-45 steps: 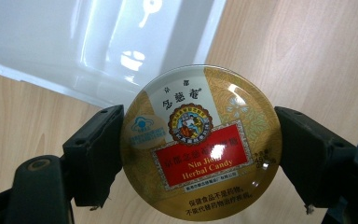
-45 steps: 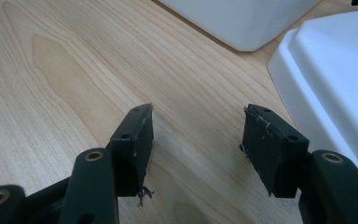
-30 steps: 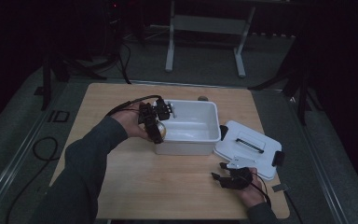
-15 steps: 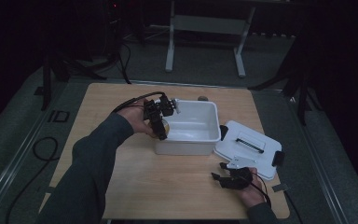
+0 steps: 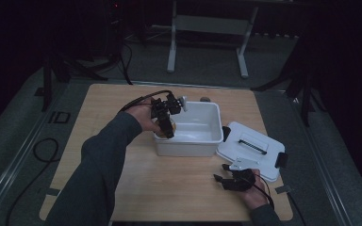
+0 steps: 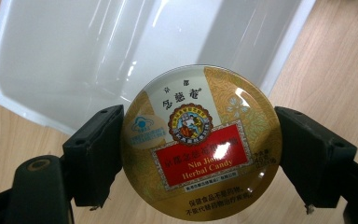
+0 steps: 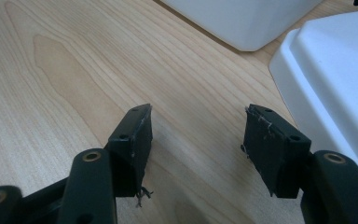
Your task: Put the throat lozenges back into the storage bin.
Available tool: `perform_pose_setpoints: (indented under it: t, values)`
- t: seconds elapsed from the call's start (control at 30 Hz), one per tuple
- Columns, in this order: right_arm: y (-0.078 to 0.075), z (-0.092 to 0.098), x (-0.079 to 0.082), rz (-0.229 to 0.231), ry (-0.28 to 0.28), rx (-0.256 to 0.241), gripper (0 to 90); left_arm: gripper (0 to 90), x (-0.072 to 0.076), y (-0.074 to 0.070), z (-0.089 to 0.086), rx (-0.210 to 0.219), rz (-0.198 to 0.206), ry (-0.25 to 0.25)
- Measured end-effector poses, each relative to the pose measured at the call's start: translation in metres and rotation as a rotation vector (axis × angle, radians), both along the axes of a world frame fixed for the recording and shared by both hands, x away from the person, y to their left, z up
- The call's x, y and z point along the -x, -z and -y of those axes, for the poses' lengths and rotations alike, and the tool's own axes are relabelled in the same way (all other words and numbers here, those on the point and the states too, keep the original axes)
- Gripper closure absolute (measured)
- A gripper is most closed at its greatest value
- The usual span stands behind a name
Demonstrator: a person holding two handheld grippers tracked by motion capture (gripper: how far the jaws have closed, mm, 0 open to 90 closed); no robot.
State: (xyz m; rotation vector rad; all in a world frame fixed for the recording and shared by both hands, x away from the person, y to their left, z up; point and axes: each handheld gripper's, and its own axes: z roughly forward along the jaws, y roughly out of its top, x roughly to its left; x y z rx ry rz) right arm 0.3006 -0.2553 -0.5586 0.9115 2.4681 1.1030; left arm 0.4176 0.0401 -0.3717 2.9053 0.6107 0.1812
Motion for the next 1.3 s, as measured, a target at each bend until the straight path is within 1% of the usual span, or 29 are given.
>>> perform_pose_setpoints:
  t: [0.27,0.37,0.6,0.83,1.07,1.3]
  values:
    - [0.0,0.0,0.0,0.0,0.0,0.001,41.4,20.3,-0.007,0.006,0.002,0.001,-0.016,-0.023]
    - [0.0,0.0,0.0,-0.001,-0.001,0.0,41.3,20.2,-0.009,0.007,0.003,-0.003,-0.019,-0.021]
    - [0.0,0.0,0.0,0.0,-0.001,0.001,41.3,20.3,-0.012,0.01,0.004,-0.006,-0.023,-0.035]
    - [0.0,0.0,0.0,-0.001,-0.001,0.0,41.2,20.2,-0.015,0.013,0.006,-0.019,-0.023,-0.027]
    - [0.0,0.0,0.0,0.0,-0.001,0.0,41.2,20.2,-0.016,0.013,0.007,-0.008,-0.029,-0.033]
    - [0.0,0.0,0.0,-0.001,0.0,0.0,41.2,20.2,-0.018,0.013,0.007,-0.008,-0.036,-0.033]
